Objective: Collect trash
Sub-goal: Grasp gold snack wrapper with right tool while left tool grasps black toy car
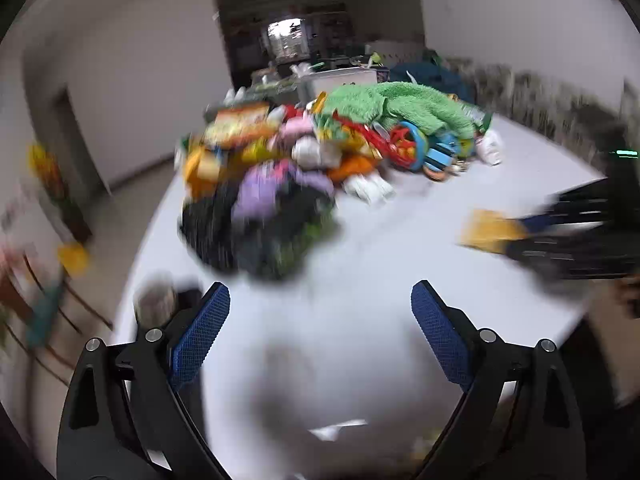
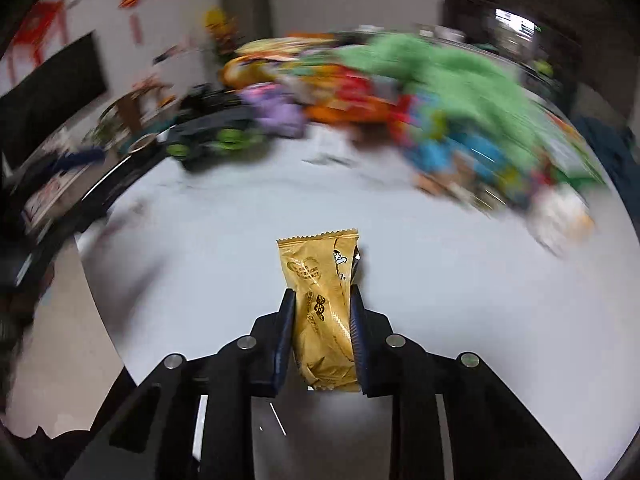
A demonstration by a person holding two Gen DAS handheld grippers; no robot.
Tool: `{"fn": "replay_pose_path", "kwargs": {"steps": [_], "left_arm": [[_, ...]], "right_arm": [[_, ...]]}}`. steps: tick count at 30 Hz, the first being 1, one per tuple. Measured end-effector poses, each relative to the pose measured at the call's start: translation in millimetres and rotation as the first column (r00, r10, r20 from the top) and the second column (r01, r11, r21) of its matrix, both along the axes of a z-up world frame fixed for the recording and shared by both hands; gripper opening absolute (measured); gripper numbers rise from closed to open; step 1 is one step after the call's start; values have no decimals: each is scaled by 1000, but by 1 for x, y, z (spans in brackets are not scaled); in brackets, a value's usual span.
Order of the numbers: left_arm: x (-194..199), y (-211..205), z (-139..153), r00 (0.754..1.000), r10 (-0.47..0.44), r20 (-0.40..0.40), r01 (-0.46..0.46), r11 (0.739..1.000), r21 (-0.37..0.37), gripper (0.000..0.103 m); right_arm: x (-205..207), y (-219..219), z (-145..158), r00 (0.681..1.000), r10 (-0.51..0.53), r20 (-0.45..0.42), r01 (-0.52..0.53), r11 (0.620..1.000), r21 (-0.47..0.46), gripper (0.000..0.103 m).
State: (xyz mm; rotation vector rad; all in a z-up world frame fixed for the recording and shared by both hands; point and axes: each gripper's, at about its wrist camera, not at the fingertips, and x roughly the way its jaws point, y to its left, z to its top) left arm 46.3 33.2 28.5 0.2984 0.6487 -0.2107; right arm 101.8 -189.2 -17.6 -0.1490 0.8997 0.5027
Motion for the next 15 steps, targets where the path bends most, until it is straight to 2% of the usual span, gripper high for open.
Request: {"fn": "replay_pose_path", "kwargs": {"steps": [2, 4, 7, 8, 9, 10, 11, 12, 15], "left_arm": [[24, -9, 1, 999, -42, -20, 43, 998, 55, 90], [52, -13, -2, 998, -47, -52, 52, 993, 106, 90], [91, -12, -18, 991, -29, -132, 47, 990, 133, 90], [94, -13, -20, 993, -20, -118, 38, 987, 155, 83], [97, -15, -22, 995, -11, -101, 31, 981, 193, 66], [99, -16, -21, 994, -19, -110, 40, 981, 192, 60], [101, -15, -17, 983, -66, -169, 83, 992, 97, 40], [101, -15, -15, 980, -79, -183, 90, 995, 52, 38], [92, -29, -18, 987, -63, -147, 79, 992, 101, 35]], "right_arm": [[-8, -24, 0, 999, -38, -3, 38, 999, 2, 26], [-14, -43, 0, 998, -62, -4, 62, 998, 3, 26], [-19, -61, 1, 996, -94, -7, 94, 995, 15, 27], [-21, -64, 0, 995, -101, -7, 101, 995, 24, 27], [-23, -67, 0, 994, -105, -8, 106, 994, 32, 27], [-25, -71, 0, 994, -110, -7, 110, 993, 39, 27], [-25, -71, 0, 994, -111, -3, 111, 993, 41, 27], [-24, -68, 0, 994, -111, 3, 111, 993, 38, 27], [-24, -66, 0, 993, -117, 10, 117, 992, 54, 27]]}}
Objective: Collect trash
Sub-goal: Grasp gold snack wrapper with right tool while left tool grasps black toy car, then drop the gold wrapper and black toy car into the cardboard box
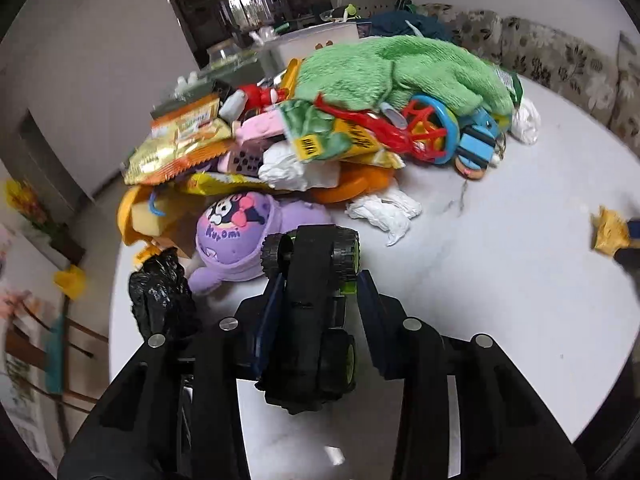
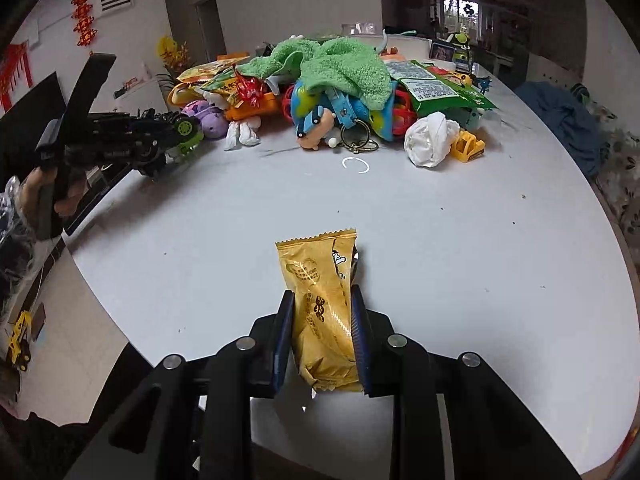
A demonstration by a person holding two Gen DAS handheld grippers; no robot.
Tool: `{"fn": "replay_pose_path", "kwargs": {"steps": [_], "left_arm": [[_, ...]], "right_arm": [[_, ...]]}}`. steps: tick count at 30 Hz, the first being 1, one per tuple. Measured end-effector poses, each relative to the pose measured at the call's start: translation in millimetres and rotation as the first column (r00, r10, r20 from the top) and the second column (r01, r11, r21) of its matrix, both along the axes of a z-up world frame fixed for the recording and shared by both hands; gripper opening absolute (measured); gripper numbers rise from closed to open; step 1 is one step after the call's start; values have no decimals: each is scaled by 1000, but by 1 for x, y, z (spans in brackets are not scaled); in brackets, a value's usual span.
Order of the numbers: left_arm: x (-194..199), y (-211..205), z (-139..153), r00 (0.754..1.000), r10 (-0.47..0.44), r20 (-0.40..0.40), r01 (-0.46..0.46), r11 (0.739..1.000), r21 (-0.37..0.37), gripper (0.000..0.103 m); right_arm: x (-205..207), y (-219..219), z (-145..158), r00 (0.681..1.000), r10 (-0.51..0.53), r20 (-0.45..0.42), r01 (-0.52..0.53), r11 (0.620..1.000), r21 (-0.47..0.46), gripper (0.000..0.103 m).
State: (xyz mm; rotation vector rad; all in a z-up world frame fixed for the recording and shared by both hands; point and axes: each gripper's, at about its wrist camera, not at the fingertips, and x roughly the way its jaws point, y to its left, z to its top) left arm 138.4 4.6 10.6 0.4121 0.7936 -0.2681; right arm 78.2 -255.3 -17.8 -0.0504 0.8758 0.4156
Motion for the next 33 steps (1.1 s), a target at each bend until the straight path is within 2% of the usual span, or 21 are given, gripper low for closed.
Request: {"fn": "replay_pose_path", "kwargs": {"steps": [1, 4, 7, 9, 12, 14, 18, 21, 25, 29, 33], "left_arm": [[-5, -2, 0, 1000, 1, 12, 0, 1000, -12, 34], [-19, -4, 7, 1000, 8, 24, -5, 992, -127, 34], [-39, -8, 16, 998, 6, 60, 6, 983, -185, 34], [-44, -12, 16, 999, 9, 45, -1, 984, -179, 34], [-39, -16, 1, 998, 58, 23, -55, 991, -122, 34], [-48, -14, 6, 996, 78, 36, -71, 985, -159, 34], [-79, -19, 31, 985, 111, 130, -86, 980, -181, 34], [-117, -27, 46, 979, 90, 180, -55, 980, -192, 34], [-159, -36, 47, 984, 53, 171, -15, 976, -218, 34], [-196, -41, 37, 992, 19, 123, 11, 971, -239, 34], [-237, -39, 18, 999, -29, 46, 38, 973, -229, 34]], "right_arm": [[0, -1, 0, 1000, -2, 1, 2, 1000, 5, 27], [-1, 0, 0, 1000, -8, -1, 8, 1000, 15, 27], [-3, 0, 1, 1000, -5, -3, 5, 1000, 9, 27], [-3, 1, 2, 1000, -3, -2, 3, 1000, 3, 27], [-3, 1, 2, 1000, -9, -3, 9, 1000, 7, 27], [-4, -1, 2, 1000, -17, -8, 17, 1000, 19, 26], [-13, -2, 11, 1000, -6, 9, 5, 999, 53, 24], [-25, 3, 23, 999, 22, 40, -24, 999, 47, 23], [-42, 4, 32, 998, 49, 43, -52, 996, 79, 22], [-67, 2, 45, 995, 94, 42, -99, 984, 150, 22], [-102, 4, 46, 982, 187, -29, -176, 960, 218, 22]]}}
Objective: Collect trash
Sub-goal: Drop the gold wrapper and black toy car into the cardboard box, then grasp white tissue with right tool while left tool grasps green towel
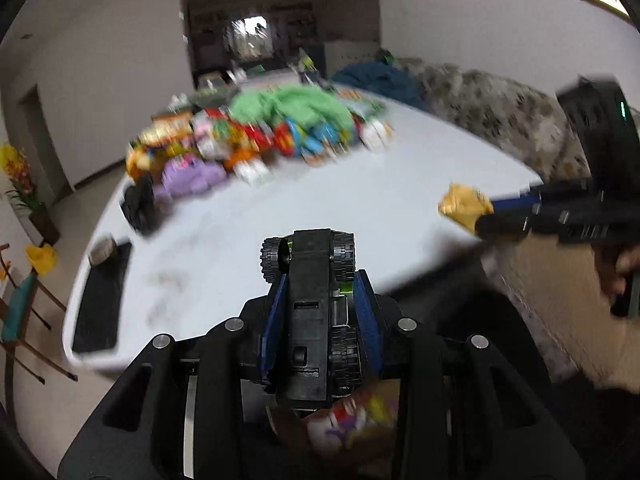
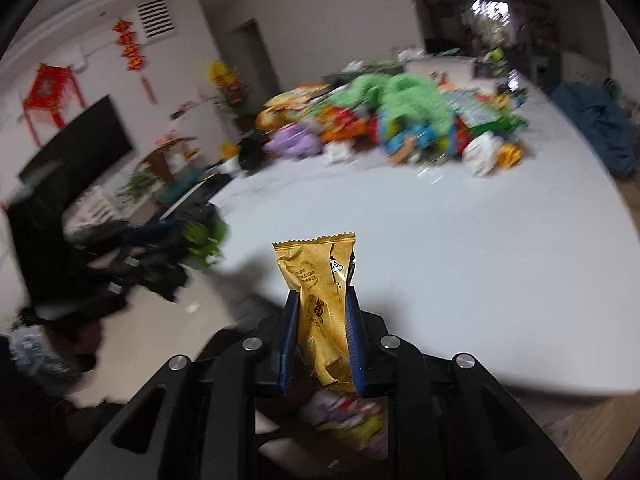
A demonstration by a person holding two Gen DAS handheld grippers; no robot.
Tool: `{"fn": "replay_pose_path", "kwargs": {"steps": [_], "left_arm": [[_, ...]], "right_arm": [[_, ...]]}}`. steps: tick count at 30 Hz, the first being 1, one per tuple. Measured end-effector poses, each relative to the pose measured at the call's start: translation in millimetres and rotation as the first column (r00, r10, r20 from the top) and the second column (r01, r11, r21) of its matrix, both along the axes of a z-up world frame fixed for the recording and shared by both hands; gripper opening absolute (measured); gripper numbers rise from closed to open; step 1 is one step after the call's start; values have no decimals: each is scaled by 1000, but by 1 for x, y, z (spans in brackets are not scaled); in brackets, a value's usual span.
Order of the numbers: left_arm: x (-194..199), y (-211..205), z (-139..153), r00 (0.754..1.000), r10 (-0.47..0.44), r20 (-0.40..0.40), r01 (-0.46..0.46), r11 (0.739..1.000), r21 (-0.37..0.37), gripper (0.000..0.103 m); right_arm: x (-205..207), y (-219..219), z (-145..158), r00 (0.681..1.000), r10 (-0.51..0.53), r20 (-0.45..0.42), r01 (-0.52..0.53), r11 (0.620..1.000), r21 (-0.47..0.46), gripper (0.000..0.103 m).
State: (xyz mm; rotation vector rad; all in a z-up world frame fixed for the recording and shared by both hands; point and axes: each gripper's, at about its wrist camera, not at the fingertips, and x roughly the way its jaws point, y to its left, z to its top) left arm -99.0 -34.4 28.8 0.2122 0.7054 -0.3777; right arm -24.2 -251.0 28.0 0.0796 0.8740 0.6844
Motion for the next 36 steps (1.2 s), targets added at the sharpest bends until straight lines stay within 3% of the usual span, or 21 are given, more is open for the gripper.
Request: {"fn": "replay_pose_path", "kwargs": {"steps": [6, 7, 8, 9, 10, 12, 14, 17, 19, 23, 25, 26, 31, 32, 36], "left_arm": [[-29, -2, -69, 979, -60, -192, 71, 996, 49, 34], [-27, -2, -84, 971, -76, -227, 90, 994, 54, 35], [-24, -3, -98, 962, -85, -259, 104, 993, 60, 42], [-19, -3, -115, 953, -76, -293, 102, 992, 76, 67], [-16, -2, -126, 950, -68, -304, 98, 991, 86, 78], [-11, 4, -140, 953, -38, -302, 72, 992, 102, 84], [-8, 10, -144, 943, -39, -331, 70, 994, 82, 84], [-9, 18, -131, 954, -36, -299, 56, 997, 57, 88], [-6, 21, -120, 962, -42, -271, 53, 998, 36, 88], [4, 17, -90, 977, -58, -205, 54, 998, -29, 88], [8, 13, -74, 983, -64, -171, 55, 997, -58, 89], [9, 11, -67, 986, -65, -152, 55, 996, -69, 90], [32, 1, -33, 998, -33, -58, 26, 992, -122, 90], [37, 0, -31, 998, -30, -53, 23, 991, -130, 90], [74, -15, -10, 1000, -8, 5, 8, 995, -100, 91]], "right_arm": [[-31, 20, -46, 980, 120, -162, -129, 991, -43, 22], [-28, 26, -64, 972, 119, -202, -135, 989, -64, 28], [-25, 29, -75, 969, 117, -219, -137, 987, -80, 45], [-21, 33, -94, 968, 102, -231, -132, 984, -118, 52], [-19, 35, -102, 967, 96, -236, -131, 982, -136, 59], [-16, 37, -114, 960, 96, -262, -144, 975, -170, 57], [-16, 32, -95, 967, 121, -223, -154, 979, -133, 56], [-6, 17, -49, 991, 105, -80, -113, 988, -103, 58], [20, 2, -17, 999, 3, 52, 4, 992, -130, 64], [108, -19, 5, 959, -223, 176, 252, 954, -165, 65], [153, -23, 1, 946, -278, 167, 309, 931, -196, 62], [179, -24, -4, 940, -309, 144, 333, 921, -203, 55], [271, -30, -39, 922, -386, -11, 377, 906, -194, 44], [284, -30, -46, 919, -391, -41, 378, 907, -184, 34], [275, -34, -40, 918, -395, -38, 388, 914, -121, 21]]}}
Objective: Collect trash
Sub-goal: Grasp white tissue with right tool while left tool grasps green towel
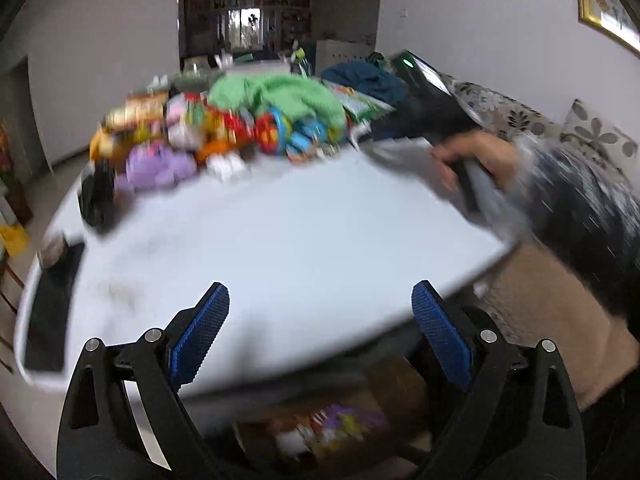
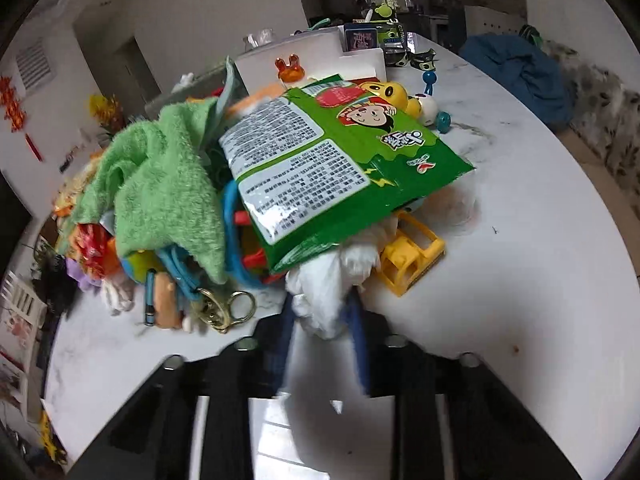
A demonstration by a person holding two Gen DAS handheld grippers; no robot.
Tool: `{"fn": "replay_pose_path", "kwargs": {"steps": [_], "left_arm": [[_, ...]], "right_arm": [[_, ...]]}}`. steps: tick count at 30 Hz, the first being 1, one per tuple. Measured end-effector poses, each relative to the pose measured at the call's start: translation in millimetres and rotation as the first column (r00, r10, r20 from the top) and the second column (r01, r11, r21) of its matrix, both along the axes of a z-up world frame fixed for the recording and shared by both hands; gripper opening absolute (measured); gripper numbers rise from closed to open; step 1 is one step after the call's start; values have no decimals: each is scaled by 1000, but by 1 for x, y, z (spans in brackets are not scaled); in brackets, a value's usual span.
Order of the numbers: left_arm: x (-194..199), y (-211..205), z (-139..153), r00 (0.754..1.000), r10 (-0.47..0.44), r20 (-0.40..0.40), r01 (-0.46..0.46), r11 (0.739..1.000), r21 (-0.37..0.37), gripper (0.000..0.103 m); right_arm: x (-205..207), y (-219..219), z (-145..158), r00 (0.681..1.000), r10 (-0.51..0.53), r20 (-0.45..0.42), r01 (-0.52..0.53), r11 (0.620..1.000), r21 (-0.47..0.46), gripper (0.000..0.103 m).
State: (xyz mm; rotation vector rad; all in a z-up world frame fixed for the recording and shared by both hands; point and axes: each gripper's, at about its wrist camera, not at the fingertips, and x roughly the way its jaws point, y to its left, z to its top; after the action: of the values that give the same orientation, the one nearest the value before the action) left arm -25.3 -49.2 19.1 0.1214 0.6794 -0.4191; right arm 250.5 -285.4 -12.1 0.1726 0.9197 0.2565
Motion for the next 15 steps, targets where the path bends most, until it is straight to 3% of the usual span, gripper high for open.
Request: {"fn": "replay_pose_path", "kwargs": {"steps": [5, 9, 15], "left_arm": [[83, -33, 35, 995, 1, 104, -5, 999, 37, 91], [179, -72, 51, 998, 26, 53, -25, 1000, -4, 91], [277, -111, 37, 986, 157, -56, -153, 986, 66, 91]], "right_arm": [[-71, -13, 13, 997, 52, 51, -56, 994, 94, 21], [-121, -29, 8, 997, 51, 56, -57, 991, 121, 21], [-145, -46, -11, 999, 33, 29, -37, 987, 156, 21]]}}
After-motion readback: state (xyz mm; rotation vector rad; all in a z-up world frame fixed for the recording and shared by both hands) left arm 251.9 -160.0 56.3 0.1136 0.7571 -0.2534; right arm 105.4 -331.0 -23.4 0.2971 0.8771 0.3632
